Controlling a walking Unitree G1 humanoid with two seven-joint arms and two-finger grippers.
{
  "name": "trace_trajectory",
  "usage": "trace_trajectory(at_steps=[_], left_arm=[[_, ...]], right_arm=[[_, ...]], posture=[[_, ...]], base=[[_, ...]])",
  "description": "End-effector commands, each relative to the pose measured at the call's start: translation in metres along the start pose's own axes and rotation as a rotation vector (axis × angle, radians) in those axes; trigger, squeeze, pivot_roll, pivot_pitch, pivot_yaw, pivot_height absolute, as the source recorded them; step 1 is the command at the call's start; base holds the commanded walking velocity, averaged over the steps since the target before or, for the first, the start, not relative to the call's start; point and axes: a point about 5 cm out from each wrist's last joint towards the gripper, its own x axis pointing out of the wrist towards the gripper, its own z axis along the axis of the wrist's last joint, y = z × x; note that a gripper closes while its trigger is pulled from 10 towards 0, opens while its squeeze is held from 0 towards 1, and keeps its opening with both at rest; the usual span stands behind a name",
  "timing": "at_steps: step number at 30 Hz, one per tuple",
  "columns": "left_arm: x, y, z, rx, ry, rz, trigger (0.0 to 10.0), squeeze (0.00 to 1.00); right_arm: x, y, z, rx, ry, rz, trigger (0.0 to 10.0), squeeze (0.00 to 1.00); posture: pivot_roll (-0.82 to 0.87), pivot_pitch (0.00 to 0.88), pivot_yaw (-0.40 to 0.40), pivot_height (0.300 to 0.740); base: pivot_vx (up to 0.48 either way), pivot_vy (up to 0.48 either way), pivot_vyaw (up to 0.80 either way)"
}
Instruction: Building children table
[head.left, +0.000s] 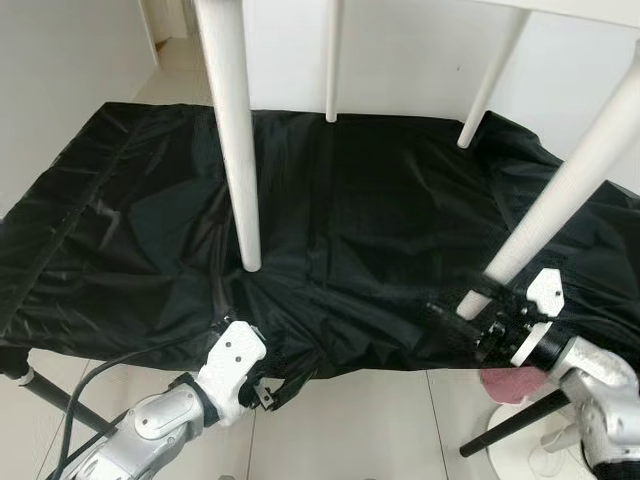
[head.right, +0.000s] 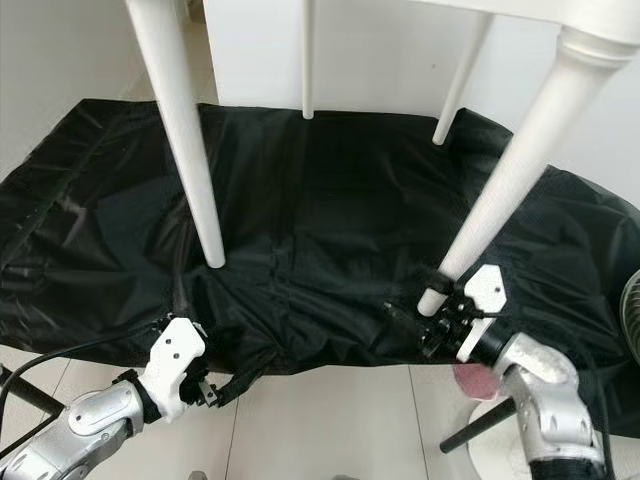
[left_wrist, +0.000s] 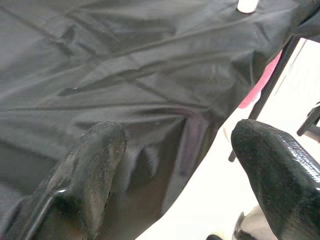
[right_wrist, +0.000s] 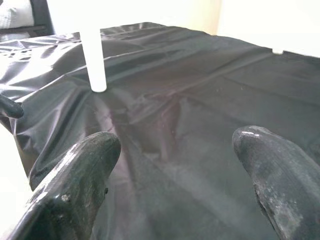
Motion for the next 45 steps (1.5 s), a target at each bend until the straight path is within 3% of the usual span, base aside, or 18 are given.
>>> trace_trajectory(at_steps=[1,4,5,6,9,15,18,26,33,36,37,42,44,45], left_arm=[[-0.006,-0.002,-0.004,0.017,0.018,-0.091,10.0,0.00],[-0.008,-0.002,-0.005,0.028,0.022,-0.096,10.0,0.00],[-0.010,-0.002,-0.006,0.029,0.026,-0.119,10.0,0.00],[-0.010,-0.002,-0.006,0.029,0.026,-0.119,10.0,0.00],[-0.016,-0.002,-0.015,0.030,0.060,-0.173,10.0,0.00],[-0.019,-0.005,-0.023,0.049,0.093,-0.212,10.0,0.00],[-0.019,-0.005,-0.025,0.052,0.097,-0.217,10.0,0.00],[-0.036,-0.012,-0.044,0.033,0.181,-0.299,10.0,0.00],[-0.043,-0.011,-0.047,0.029,0.194,-0.270,10.0,0.00],[-0.048,-0.007,-0.058,0.018,0.235,-0.232,10.0,0.00],[-0.050,-0.003,-0.072,-0.017,0.265,-0.182,10.0,0.00],[-0.050,0.002,-0.083,-0.045,0.290,-0.124,10.0,0.00],[-0.045,0.014,-0.104,-0.077,0.317,0.050,10.0,0.00],[-0.045,0.014,-0.104,-0.077,0.317,0.050,10.0,0.00]], right_arm=[[0.001,0.008,0.001,-0.010,-0.004,0.056,10.0,0.00],[0.003,0.014,0.000,-0.007,-0.004,0.086,10.0,0.00],[0.003,0.027,-0.003,0.011,0.001,0.139,10.0,0.00],[0.003,0.027,-0.003,0.011,0.001,0.139,10.0,0.00],[-0.008,0.067,-0.030,0.091,0.087,0.286,10.0,0.00],[-0.023,0.086,-0.054,0.142,0.169,0.344,10.0,0.00],[-0.025,0.088,-0.056,0.148,0.178,0.351,10.0,0.00],[-0.043,0.100,-0.093,0.182,0.336,0.375,10.0,0.00],[-0.046,0.102,-0.111,0.184,0.408,0.378,10.0,0.00],[-0.047,0.100,-0.121,0.208,0.448,0.348,10.0,0.00],[-0.046,0.096,-0.132,0.227,0.478,0.294,10.0,0.00],[-0.043,0.091,-0.141,0.242,0.508,0.227,10.0,0.00],[-0.035,0.079,-0.161,0.352,0.565,-0.014,10.0,0.00],[-0.035,0.079,-0.161,0.352,0.565,-0.014,10.0,0.00]], posture=[[0.01,0.012,-0.041,0.740],[0.01,0.012,-0.041,0.740],[0.01,0.015,-0.036,0.740],[0.01,0.015,-0.036,0.740],[0.00,0.017,-0.017,0.740],[-0.01,0.019,-0.005,0.740],[-0.01,0.019,-0.005,0.740],[0.00,0.020,0.013,0.740],[0.02,0.023,0.002,0.740],[0.02,0.025,-0.002,0.740],[0.03,0.024,-0.008,0.740],[0.04,0.024,-0.011,0.740],[0.04,0.024,-0.018,0.740],[0.04,0.024,-0.018,0.740]], base=[[0.000,0.000,0.00],[0.000,0.000,0.00],[0.000,0.000,0.00],[0.000,0.000,0.00],[0.000,0.000,0.00],[0.000,0.000,0.00],[0.000,0.000,0.00],[0.000,0.000,0.00],[0.000,0.000,0.00],[0.000,0.000,0.00],[0.000,0.000,0.00],[0.000,0.000,0.00],[0.000,0.000,0.00],[0.000,0.000,0.00]])
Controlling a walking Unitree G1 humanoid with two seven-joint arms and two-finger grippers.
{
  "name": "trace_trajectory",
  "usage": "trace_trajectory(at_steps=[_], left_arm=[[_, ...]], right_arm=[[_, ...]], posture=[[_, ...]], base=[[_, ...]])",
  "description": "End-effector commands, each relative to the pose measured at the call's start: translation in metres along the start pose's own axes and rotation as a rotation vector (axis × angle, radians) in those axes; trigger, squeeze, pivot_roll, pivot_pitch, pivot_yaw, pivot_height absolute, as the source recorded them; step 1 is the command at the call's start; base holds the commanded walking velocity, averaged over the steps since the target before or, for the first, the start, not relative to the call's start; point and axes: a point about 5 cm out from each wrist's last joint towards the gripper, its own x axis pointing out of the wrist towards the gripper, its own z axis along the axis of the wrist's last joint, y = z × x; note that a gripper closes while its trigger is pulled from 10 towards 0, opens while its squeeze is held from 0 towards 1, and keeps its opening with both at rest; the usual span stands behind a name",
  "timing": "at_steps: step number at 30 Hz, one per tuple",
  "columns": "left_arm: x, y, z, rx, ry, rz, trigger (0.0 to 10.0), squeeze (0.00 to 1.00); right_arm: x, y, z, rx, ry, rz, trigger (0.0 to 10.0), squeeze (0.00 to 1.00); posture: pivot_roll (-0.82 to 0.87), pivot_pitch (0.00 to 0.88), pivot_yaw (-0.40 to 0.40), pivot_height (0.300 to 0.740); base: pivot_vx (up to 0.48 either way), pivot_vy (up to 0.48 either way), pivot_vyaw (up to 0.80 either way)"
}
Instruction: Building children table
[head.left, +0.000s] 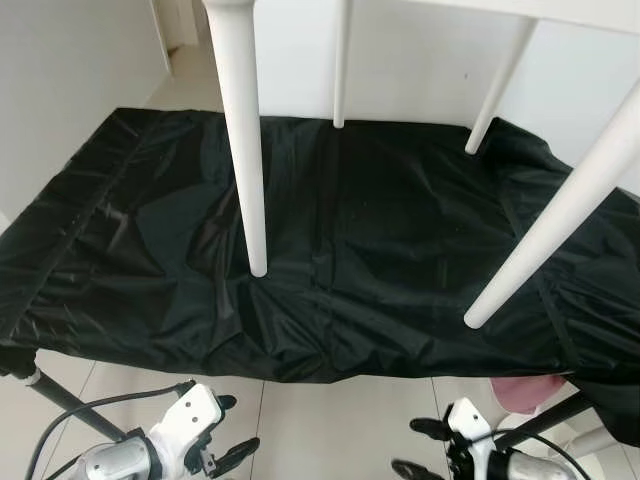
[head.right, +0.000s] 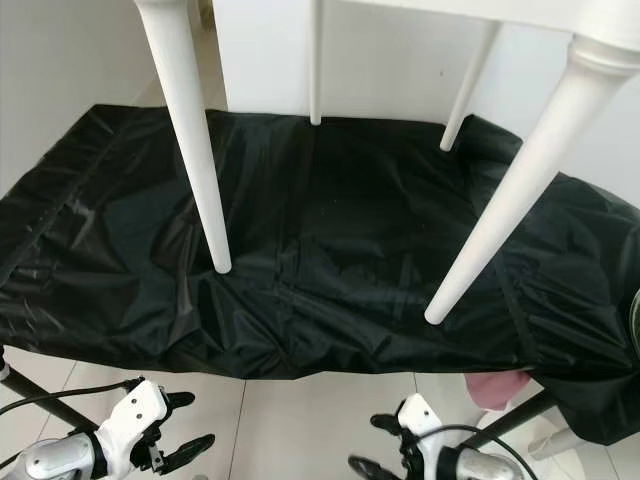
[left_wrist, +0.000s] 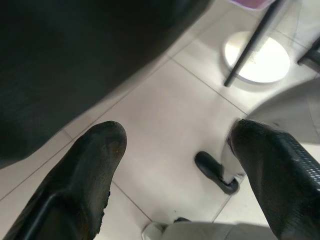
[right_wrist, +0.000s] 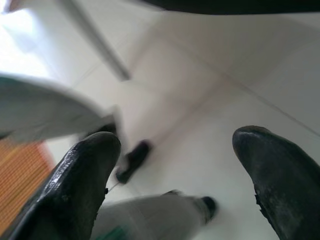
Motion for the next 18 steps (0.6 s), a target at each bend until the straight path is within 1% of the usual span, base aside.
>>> trace_trajectory(at_steps=[1,3,4,5,6,7,8,9,10,12,13,15,16,17,18], left_arm=[[-0.001,0.008,-0.011,-0.017,0.037,0.088,10.0,0.00],[0.002,0.011,-0.017,-0.058,0.047,0.137,10.0,0.00],[0.002,0.011,-0.017,-0.058,0.047,0.137,10.0,0.00],[0.004,0.012,-0.021,-0.077,0.058,0.155,10.0,0.00],[0.007,0.014,-0.027,-0.115,0.076,0.193,10.0,0.00],[0.010,0.019,-0.033,-0.153,0.102,0.264,10.0,0.00],[0.010,0.019,-0.033,-0.153,0.102,0.264,10.0,0.00],[0.012,0.022,-0.038,-0.180,0.117,0.306,10.0,0.00],[0.012,0.022,-0.038,-0.180,0.117,0.306,10.0,0.00],[0.018,0.025,-0.050,-0.250,0.182,0.383,10.0,0.00],[0.018,0.025,-0.050,-0.250,0.182,0.383,10.0,0.00],[0.023,0.023,-0.058,-0.296,0.225,0.418,10.0,0.00],[0.026,0.023,-0.061,-0.332,0.240,0.456,10.0,0.00],[0.026,0.023,-0.061,-0.332,0.240,0.456,10.0,0.00],[0.029,0.022,-0.062,-0.368,0.253,0.486,10.0,0.00]], right_arm=[[-0.001,-0.008,-0.012,0.094,0.038,-0.115,10.0,0.00],[0.003,-0.010,-0.015,0.133,0.032,-0.178,10.0,0.00],[0.003,-0.010,-0.015,0.133,0.032,-0.178,10.0,0.00],[0.005,-0.010,-0.018,0.164,0.038,-0.207,10.0,0.00],[0.007,-0.010,-0.024,0.203,0.058,-0.255,10.0,0.00],[0.010,-0.007,-0.031,0.242,0.083,-0.285,10.0,0.00],[0.010,-0.007,-0.031,0.242,0.083,-0.285,10.0,0.00],[0.011,-0.005,-0.035,0.266,0.101,-0.305,10.0,0.00],[0.011,-0.005,-0.035,0.266,0.101,-0.305,10.0,0.00],[0.017,0.001,-0.044,0.310,0.148,-0.356,10.0,0.00],[0.017,0.001,-0.044,0.310,0.148,-0.356,10.0,0.00],[0.022,0.005,-0.049,0.334,0.177,-0.389,10.0,0.00],[0.024,0.006,-0.051,0.370,0.191,-0.433,10.0,0.00],[0.024,0.006,-0.051,0.370,0.191,-0.433,10.0,0.00],[0.026,0.007,-0.053,0.399,0.199,-0.469,10.0,0.00]], posture=[[0.04,0.024,-0.018,0.740],[0.04,0.022,-0.018,0.740],[0.04,0.022,-0.018,0.740],[0.04,0.021,-0.022,0.740],[0.04,0.018,-0.022,0.740],[0.04,0.019,-0.026,0.740],[0.04,0.019,-0.026,0.740],[0.04,0.019,-0.026,0.740],[0.04,0.019,-0.026,0.740],[0.04,0.009,-0.025,0.740],[0.04,0.009,-0.025,0.740],[0.04,0.000,-0.025,0.740],[0.03,0.000,-0.026,0.740],[0.03,0.000,-0.026,0.740],[0.03,0.000,-0.024,0.740]], base=[[0.000,0.000,0.00],[0.000,0.000,0.00],[0.000,0.000,0.00],[0.000,0.000,0.00],[0.000,0.000,0.00],[0.000,0.000,0.00],[0.000,0.000,0.00],[0.000,0.000,0.00],[0.000,0.000,0.00],[0.000,0.000,0.00],[0.000,0.000,0.00],[0.000,0.000,0.00],[0.000,0.000,0.00],[0.000,0.000,0.00],[0.000,0.000,0.00]])
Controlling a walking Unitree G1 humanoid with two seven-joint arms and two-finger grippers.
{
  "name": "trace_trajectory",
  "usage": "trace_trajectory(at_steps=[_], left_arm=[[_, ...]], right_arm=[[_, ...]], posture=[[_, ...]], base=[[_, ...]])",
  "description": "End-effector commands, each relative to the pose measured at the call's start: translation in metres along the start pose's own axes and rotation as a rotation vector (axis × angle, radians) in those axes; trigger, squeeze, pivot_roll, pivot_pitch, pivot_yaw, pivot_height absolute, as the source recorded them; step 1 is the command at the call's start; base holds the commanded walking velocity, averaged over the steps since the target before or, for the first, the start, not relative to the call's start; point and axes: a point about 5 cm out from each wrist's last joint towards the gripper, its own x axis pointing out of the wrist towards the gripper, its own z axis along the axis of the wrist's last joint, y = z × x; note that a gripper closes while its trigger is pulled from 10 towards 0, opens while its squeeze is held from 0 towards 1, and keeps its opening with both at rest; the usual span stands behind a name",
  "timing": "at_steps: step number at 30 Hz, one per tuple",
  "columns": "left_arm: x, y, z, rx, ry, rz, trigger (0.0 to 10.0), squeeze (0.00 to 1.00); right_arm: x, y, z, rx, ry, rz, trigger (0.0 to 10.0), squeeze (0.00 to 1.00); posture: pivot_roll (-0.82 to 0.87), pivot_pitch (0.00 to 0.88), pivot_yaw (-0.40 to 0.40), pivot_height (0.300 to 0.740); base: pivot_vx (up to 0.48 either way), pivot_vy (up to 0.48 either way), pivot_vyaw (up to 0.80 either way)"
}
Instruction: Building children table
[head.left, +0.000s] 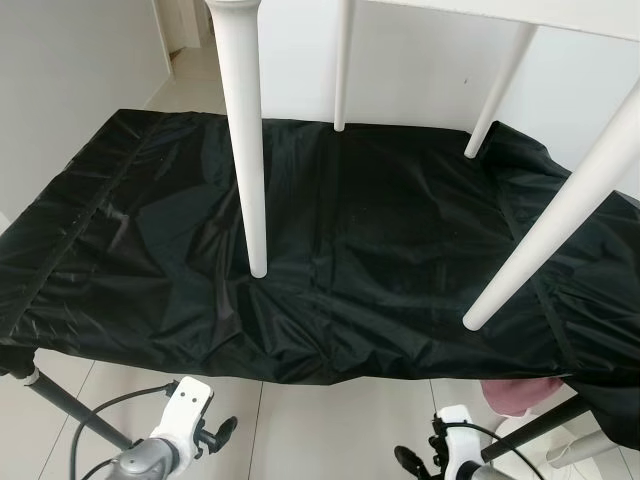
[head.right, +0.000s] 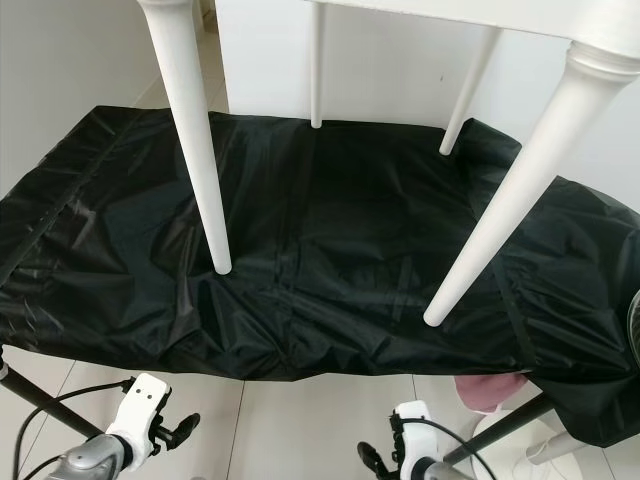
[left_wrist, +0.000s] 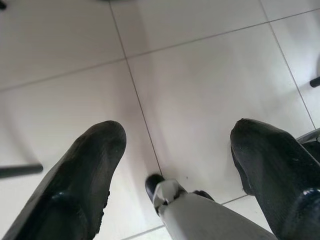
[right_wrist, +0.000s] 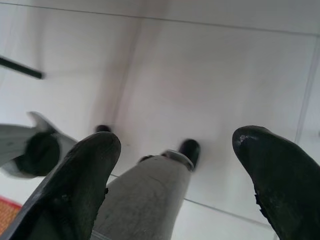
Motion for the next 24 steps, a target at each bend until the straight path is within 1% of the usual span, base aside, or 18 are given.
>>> trace_trajectory(at_steps=[1,2,3,4,6,7,8,9,10,11,12,13,15,16,17,21,22,24], left_arm=[[0.001,0.003,-0.006,-0.028,0.043,0.060,10.0,0.00],[0.001,0.003,-0.006,-0.028,0.043,0.060,10.0,0.00],[0.004,0.002,-0.007,-0.052,0.066,0.097,10.0,0.00],[0.004,0.002,-0.007,-0.052,0.066,0.097,10.0,0.00],[0.008,0.002,-0.012,-0.066,0.136,0.169,10.0,0.00],[0.008,0.002,-0.012,-0.066,0.136,0.169,10.0,0.00],[0.009,0.002,-0.015,-0.048,0.185,0.199,10.0,0.00],[0.009,0.002,-0.015,-0.048,0.185,0.199,10.0,0.00],[0.009,0.001,-0.018,-0.038,0.223,0.219,10.0,0.00],[0.009,0.001,-0.018,-0.038,0.223,0.219,10.0,0.00],[0.010,-0.001,-0.021,-0.025,0.249,0.231,10.0,0.00],[0.011,-0.004,-0.023,-0.017,0.279,0.244,10.0,0.00],[0.013,-0.010,-0.025,-0.023,0.296,0.246,10.0,0.00],[0.013,-0.010,-0.025,-0.023,0.296,0.246,10.0,0.00],[0.015,-0.013,-0.024,-0.043,0.289,0.237,10.0,0.00],[0.016,-0.015,-0.024,-0.053,0.287,0.237,10.0,0.00],[0.016,-0.016,-0.023,-0.050,0.285,0.235,10.0,0.00],[0.017,-0.017,-0.022,-0.030,0.289,0.226,10.0,0.00]], right_arm=[[0.000,-0.003,-0.002,0.037,0.018,-0.052,10.0,0.00],[0.000,-0.003,-0.002,0.037,0.018,-0.052,10.0,0.00],[0.002,-0.003,-0.004,0.061,0.032,-0.101,10.0,0.00],[0.002,-0.003,-0.004,0.061,0.032,-0.101,10.0,0.00],[0.005,-0.003,-0.005,0.045,0.055,-0.192,10.0,0.00],[0.005,-0.003,-0.005,0.045,0.055,-0.192,10.0,0.00],[0.005,-0.004,-0.006,0.024,0.068,-0.252,10.0,0.00],[0.005,-0.004,-0.006,0.024,0.068,-0.252,10.0,0.00],[0.004,-0.006,-0.006,0.027,0.075,-0.307,10.0,0.00],[0.004,-0.006,-0.006,0.027,0.075,-0.307,10.0,0.00],[0.004,-0.007,-0.008,0.049,0.082,-0.338,10.0,0.00],[0.004,-0.006,-0.011,0.048,0.098,-0.356,10.0,0.00],[0.005,-0.002,-0.015,0.052,0.118,-0.363,10.0,0.00],[0.005,-0.002,-0.015,0.052,0.118,-0.363,10.0,0.00],[0.005,0.000,-0.018,0.074,0.127,-0.369,10.0,0.00],[0.006,0.004,-0.021,0.084,0.134,-0.363,10.0,0.00],[0.007,0.008,-0.022,0.068,0.142,-0.344,10.0,0.00],[0.008,0.011,-0.022,0.029,0.147,-0.341,10.0,0.00]], posture=[[0.03,0.000,-0.024,0.740],[0.03,0.000,-0.024,0.740],[0.03,0.000,-0.026,0.740],[0.03,0.000,-0.026,0.740],[0.03,0.000,-0.030,0.740],[0.03,0.000,-0.030,0.740],[0.02,0.000,-0.035,0.740],[0.02,0.000,-0.035,0.740],[0.02,0.000,-0.038,0.740],[0.02,0.000,-0.038,0.740],[0.02,0.000,-0.039,0.740],[0.02,0.000,-0.037,0.740],[0.01,0.000,-0.033,0.740],[0.01,0.000,-0.033,0.740],[0.01,0.000,-0.029,0.740],[0.02,0.000,-0.027,0.740],[0.02,0.000,-0.025,0.740],[0.01,0.000,-0.024,0.740]], base=[[0.000,0.000,0.00],[0.000,0.000,0.00],[0.000,0.000,0.00],[0.000,0.000,0.00],[0.000,0.000,0.00],[0.000,0.000,0.00],[0.000,0.000,0.00],[0.000,0.000,0.00],[0.000,0.000,0.00],[0.000,0.000,0.00],[0.000,0.000,0.00],[0.000,0.000,0.00],[0.000,0.000,0.00],[0.000,0.000,0.00],[0.000,0.000,0.00],[0.000,0.000,0.00],[0.000,0.000,0.00],[0.000,0.000,0.00]])
